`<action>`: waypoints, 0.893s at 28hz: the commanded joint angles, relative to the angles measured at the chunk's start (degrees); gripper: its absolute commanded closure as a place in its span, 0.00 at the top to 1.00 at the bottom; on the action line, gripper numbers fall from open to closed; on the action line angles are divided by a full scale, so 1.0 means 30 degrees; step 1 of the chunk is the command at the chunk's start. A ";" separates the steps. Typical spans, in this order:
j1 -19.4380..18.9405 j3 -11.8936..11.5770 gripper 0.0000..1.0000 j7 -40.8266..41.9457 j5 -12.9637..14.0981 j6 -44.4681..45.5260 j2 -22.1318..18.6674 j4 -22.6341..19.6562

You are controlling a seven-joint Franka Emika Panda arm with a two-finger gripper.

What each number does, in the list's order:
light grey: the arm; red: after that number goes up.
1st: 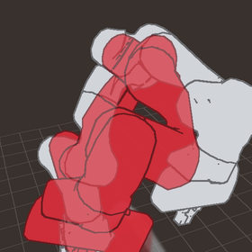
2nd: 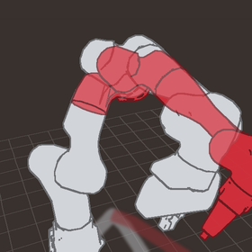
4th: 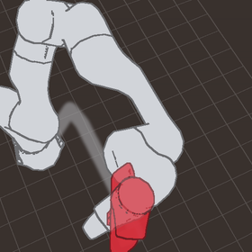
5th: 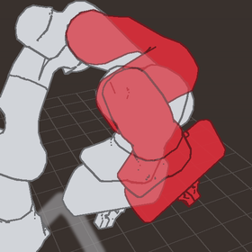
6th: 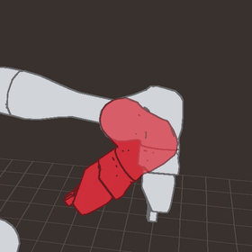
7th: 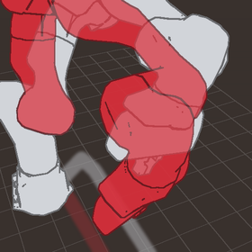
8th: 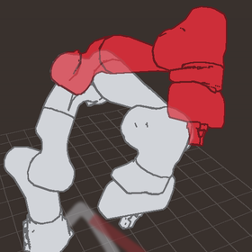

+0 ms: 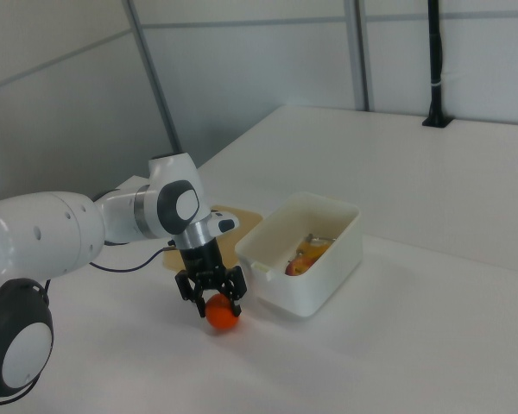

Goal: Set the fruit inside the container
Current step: 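Lift the orange and carry it over the white container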

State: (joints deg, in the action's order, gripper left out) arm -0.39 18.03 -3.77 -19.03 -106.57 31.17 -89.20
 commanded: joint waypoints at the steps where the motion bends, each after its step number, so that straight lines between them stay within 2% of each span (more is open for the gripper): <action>1: -0.0044 0.0025 0.00 -0.0500 -0.0045 0.0045 -0.0748 0.0085; 5: -0.0015 0.0025 0.00 -0.0383 0.0452 0.2004 -0.1745 0.0464; 7: 0.0014 -0.0004 0.00 -0.0441 0.0803 0.2563 -0.2009 0.1136; 8: 0.0072 -0.0062 0.00 -0.0471 0.1269 0.2884 -0.2097 0.1778; 12: 0.0307 -0.0209 0.00 -0.0529 0.2092 0.2917 -0.2127 0.2983; 13: 0.0655 -0.0267 0.00 -0.0558 0.2500 0.2743 -0.2127 0.3450; 15: 0.1009 -0.0326 0.00 -0.0704 0.2738 0.2595 -0.2069 0.3979; 18: 0.1127 -0.0589 0.01 -0.1376 0.2914 0.1224 -0.1981 0.4480; 21: 0.1098 -0.1320 0.01 -0.2577 0.2885 -0.1530 -0.1894 0.4363; 25: 0.1099 -0.1790 0.04 -0.3371 0.2680 -0.3819 -0.1279 0.4070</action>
State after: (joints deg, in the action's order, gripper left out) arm 3.63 14.55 -10.30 -11.40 -111.27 25.06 -76.84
